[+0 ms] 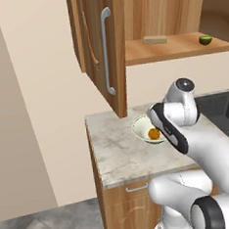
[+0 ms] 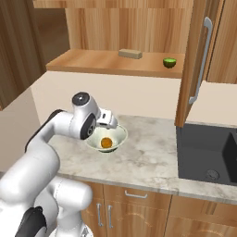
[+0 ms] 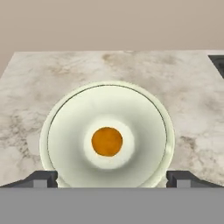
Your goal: Open the cabinet. Pick the orange and kiwi from the cabinet and place them into the bowl. Then close the cabinet.
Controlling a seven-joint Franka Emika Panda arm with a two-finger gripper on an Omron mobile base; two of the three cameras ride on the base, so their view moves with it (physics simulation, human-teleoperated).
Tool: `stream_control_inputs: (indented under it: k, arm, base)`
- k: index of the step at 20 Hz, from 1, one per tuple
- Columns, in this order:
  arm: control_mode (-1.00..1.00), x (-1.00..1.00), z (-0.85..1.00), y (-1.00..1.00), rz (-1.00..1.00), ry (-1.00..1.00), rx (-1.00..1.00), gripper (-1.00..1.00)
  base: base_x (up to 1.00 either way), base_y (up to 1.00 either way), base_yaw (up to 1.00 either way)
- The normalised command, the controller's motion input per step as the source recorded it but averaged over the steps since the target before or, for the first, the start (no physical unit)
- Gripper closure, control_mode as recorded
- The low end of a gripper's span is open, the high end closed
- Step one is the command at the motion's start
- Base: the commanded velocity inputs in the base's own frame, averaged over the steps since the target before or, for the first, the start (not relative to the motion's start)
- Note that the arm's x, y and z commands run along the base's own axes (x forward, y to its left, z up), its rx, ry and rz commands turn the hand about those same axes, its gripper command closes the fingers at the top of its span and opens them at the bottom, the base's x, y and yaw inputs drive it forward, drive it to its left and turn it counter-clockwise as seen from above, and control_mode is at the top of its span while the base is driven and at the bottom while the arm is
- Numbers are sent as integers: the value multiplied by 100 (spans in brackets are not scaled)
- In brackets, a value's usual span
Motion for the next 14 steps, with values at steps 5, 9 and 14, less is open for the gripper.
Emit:
stream_control_inputs:
  k: [5, 9, 14]
  arm:
    - [-100, -19, 64, -10, 0, 0, 0, -100]
    - [-100, -24, 69, -18, -2, 0, -2, -100]
    - [-100, -19, 67, -23, -2, 0, -3, -100]
  base:
    - [0, 0, 0]
    - [0, 0, 0]
    - [0, 0, 0]
